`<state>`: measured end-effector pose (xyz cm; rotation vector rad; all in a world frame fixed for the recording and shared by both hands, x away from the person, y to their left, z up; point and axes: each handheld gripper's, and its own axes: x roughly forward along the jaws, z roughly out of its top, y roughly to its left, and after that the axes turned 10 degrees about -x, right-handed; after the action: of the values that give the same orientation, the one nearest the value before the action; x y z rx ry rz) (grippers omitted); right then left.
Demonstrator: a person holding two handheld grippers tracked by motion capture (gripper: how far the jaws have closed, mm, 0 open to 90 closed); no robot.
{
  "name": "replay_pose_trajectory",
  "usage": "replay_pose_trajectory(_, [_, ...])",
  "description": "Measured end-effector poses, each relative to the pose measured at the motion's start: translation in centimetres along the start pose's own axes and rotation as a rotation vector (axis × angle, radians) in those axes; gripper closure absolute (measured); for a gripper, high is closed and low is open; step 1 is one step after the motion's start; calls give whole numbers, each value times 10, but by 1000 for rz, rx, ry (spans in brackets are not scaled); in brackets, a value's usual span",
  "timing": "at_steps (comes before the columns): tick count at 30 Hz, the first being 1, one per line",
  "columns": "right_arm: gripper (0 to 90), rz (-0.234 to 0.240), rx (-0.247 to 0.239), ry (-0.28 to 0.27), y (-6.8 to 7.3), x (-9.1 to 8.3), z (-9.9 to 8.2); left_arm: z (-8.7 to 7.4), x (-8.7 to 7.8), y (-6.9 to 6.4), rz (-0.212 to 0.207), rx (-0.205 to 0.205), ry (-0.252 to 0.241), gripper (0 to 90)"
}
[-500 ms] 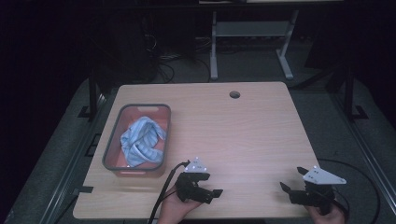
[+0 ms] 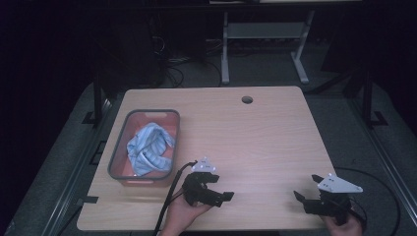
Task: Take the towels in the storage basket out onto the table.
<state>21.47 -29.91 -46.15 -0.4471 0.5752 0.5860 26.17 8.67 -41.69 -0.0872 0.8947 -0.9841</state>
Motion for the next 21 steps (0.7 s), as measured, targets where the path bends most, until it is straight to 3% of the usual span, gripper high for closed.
replay_pose_trajectory(11, [155, -5, -13, -1, 2, -2, 2, 32, -9, 4, 8, -6, 24, 172])
replay_pose_trajectory(21, [155, -6, -5, -5, 2, -3, 2, 47, -23, 12, 17, -2, 22, 173])
